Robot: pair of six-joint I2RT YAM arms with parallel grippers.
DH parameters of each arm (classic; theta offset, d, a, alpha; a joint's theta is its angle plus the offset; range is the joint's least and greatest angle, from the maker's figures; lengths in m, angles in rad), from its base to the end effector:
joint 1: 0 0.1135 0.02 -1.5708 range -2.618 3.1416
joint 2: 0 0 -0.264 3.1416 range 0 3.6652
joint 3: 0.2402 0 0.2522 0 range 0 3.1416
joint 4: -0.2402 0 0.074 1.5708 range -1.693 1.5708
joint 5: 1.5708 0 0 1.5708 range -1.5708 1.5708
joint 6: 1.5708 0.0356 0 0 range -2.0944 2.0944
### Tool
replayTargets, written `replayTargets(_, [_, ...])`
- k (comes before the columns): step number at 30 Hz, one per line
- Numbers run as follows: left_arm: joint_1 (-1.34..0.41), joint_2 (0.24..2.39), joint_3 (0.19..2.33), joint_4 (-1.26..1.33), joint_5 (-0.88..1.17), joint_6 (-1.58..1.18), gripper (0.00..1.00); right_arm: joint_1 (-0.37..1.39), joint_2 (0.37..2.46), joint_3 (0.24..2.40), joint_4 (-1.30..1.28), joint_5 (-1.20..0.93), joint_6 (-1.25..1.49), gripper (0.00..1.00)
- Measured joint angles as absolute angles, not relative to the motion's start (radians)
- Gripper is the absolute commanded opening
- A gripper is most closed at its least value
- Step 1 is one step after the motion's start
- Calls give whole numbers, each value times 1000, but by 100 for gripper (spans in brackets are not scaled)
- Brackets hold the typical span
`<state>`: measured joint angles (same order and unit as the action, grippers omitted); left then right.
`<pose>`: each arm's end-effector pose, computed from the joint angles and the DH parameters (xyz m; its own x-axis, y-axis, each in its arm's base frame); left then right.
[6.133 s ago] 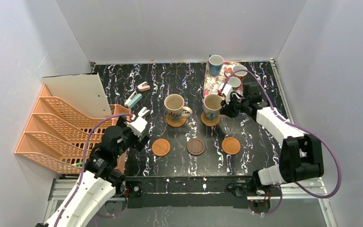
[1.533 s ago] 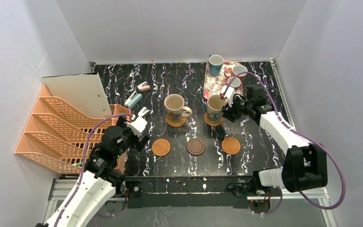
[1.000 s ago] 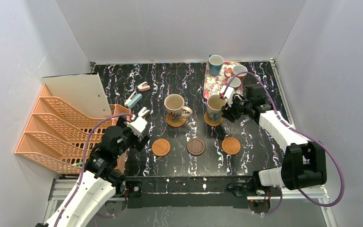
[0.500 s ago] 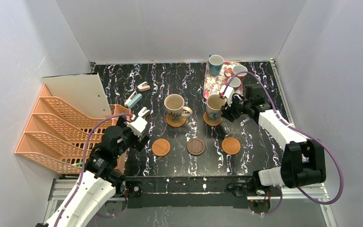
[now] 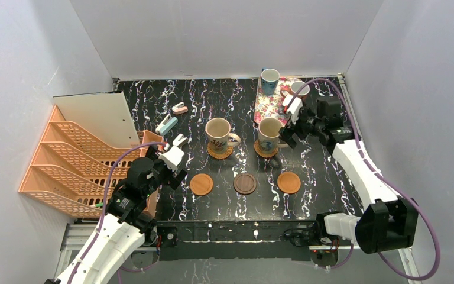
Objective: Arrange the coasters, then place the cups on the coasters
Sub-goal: Place the cup on the coaster, then pick up the cup from the tray.
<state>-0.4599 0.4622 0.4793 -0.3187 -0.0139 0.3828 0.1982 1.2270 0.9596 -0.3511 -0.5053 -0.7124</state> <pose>0.1187 -0.0583 0.2628 -0.0856 0.4592 -0.8842 0.5001 0.7874 0.3605 0.2601 0.0698 0.2942 -0.0648 -0.5964 -0.8001 -0.7946 0.5159 -0.3202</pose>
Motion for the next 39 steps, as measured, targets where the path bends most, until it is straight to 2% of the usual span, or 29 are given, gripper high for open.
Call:
replayTargets(6, [-460,463,479,-319,-14,383,98,167,1179,1097,-363,-451,-584,98])
replayTargets(13, [-460,462,479,-319,-14,382,98,142,1255,1201,-272,-273,-333,98])
replayTargets(19, [-460,462,479,-319,-14,382,98,121,1400,1309,-218,-138,-168,98])
replayTargets(24, [-460,462,479,-319,-14,382,98,90,1581,1517,-201,-83,-58,98])
replayTargets(36, [-460,462,479,-319,-14,383,98,96,1998,2006,-269,-171,19,98])
replayTargets(39, [-460,462,479,-319,-14,383,98,105,2059,2055,-305,-192,5,98])
